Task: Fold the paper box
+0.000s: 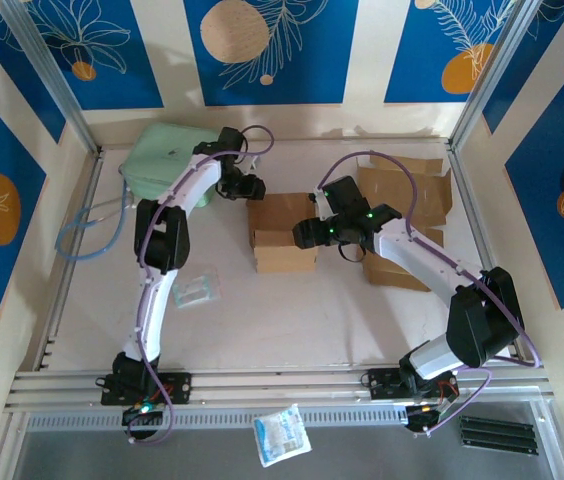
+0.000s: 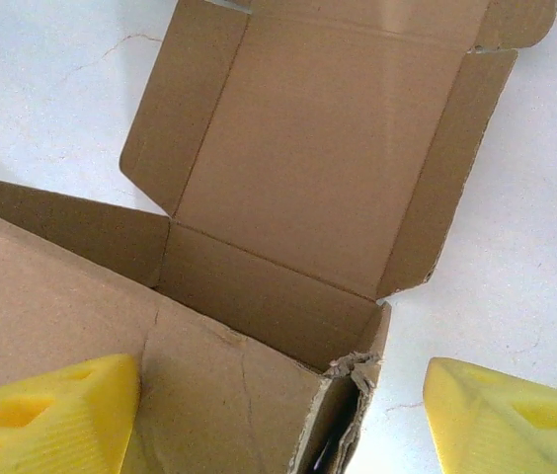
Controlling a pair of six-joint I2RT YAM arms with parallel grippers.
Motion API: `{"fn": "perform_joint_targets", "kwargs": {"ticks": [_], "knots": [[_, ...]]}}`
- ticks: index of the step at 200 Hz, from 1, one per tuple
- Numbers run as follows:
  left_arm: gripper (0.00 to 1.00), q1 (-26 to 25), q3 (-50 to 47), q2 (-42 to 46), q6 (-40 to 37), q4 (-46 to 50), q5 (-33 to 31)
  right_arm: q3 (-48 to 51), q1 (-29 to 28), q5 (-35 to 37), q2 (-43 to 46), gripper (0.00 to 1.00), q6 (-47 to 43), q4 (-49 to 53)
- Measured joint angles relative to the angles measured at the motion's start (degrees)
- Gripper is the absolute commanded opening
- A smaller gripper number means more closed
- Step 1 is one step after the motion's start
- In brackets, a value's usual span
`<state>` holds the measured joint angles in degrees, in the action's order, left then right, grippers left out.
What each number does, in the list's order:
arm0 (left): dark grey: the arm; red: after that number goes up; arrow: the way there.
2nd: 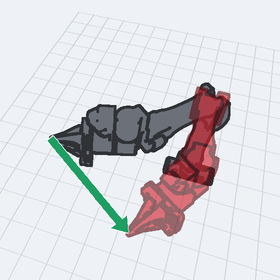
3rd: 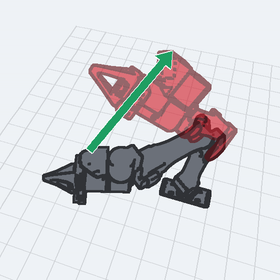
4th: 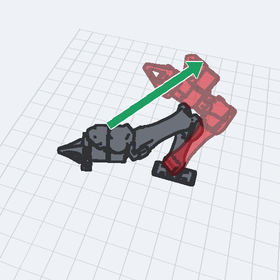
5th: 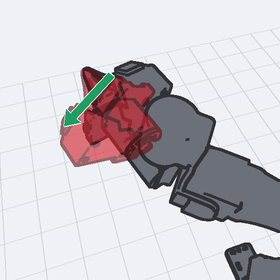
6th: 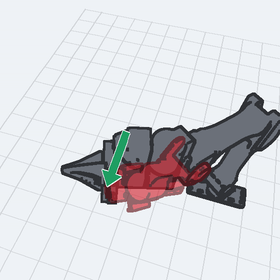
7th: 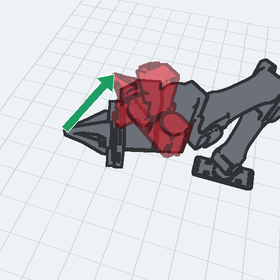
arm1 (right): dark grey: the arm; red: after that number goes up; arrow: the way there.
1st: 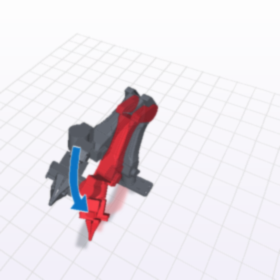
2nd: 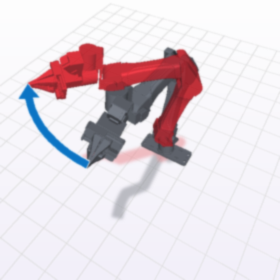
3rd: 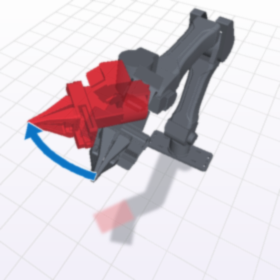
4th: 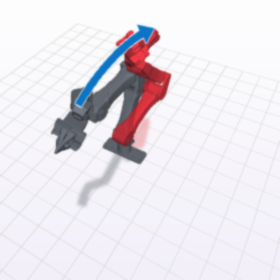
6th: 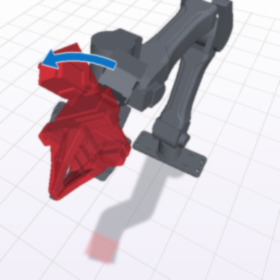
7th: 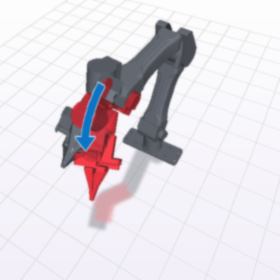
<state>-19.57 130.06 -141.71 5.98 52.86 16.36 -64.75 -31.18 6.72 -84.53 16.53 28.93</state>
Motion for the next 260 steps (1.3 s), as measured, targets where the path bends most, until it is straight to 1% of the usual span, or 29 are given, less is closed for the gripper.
{"fn": "perform_joint_targets", "kwargs": {"ticks": [25, 38, 55, 68, 92, 114, 132, 146, 169, 186, 200, 224, 249, 260], "knots": [[0.36, 0.0, 0.5, -0.3, -1.1, 2.4, 0.6, 0.0, -0.3, 0.4, 0.0, 0.76, 0.0, 0.0], [0.27, 0.0, 1.1, -0.9, -1.3, 3.0, 0.8, -0.1, -0.4, 0.7, 0.0, 0.76, 0.0, 0.0], [0.19, 0.0, 1.6, -1.7, -1.7, 3.5, 1.2, -0.1, -0.5, 0.9, 0.0, 0.76, 0.0, 0.0], [0.11, 0.0, 1.9, -2.2, -1.7, 3.6, 1.4, -0.1, -0.5, 0.9, 0.0, 0.76, 0.0, 0.0], [0.00, 0.0, 2.2, -2.2, -1.6, 3.5, 2.3, -0.1, -0.9, 1.1, 0.0, 0.76, 0.0, 0.0], [0.00, 0.0, 2.1, -1.6, -2.1, 1.8, 4.2, -0.1, -2.2, 2.3, 0.1, 0.76, 0.0, -0.3], [0.00, 0.0, -1.9, 2.0, -2.0, -2.8, 5.8, 0.9, -4.1, 4.5, 1.2, 0.77, -0.2, -1.7], [0.00, 0.0, -8.2, 7.6, -1.7, -8.8, 6.9, 3.0, -6.2, 6.3, 2.6, 0.79, -0.6, -3.7], [0.00, 0.0, -22.0, 20.0, 0.0, -22.4, 9.3, 6.9, -8.9, 8.0, 4.5, 0.82, -1.3, -6.7], [0.00, 0.0, -31.6, 27.9, 1.2, -33.4, 10.6, 8.9, -9.4, 8.7, 4.3, 0.84, -1.5, -7.1], [0.00, 0.0, -38.4, 31.9, 2.2, -41.3, 11.3, 9.7, -9.2, 9.4, 3.6, 0.87, -1.5, -6.4], [0.00, 0.0, -46.7, 33.1, 3.4, -49.8, 11.7, 9.4, -8.3, 9.1, 3.4, 0.93, -2.2, -5.3], [0.00, 0.0, -52.7, 32.8, 4.8, -53.4, 11.8, 8.5, -5.7, 9.2, 4.1, 1.00, -3.3, -4.9], [0.00, 0.0, -54.1, 32.8, 5.6, -54.5, 12.2, 8.5, -3.6, 9.5, 4.9, 0.99, -4.0, -4.9]]}}
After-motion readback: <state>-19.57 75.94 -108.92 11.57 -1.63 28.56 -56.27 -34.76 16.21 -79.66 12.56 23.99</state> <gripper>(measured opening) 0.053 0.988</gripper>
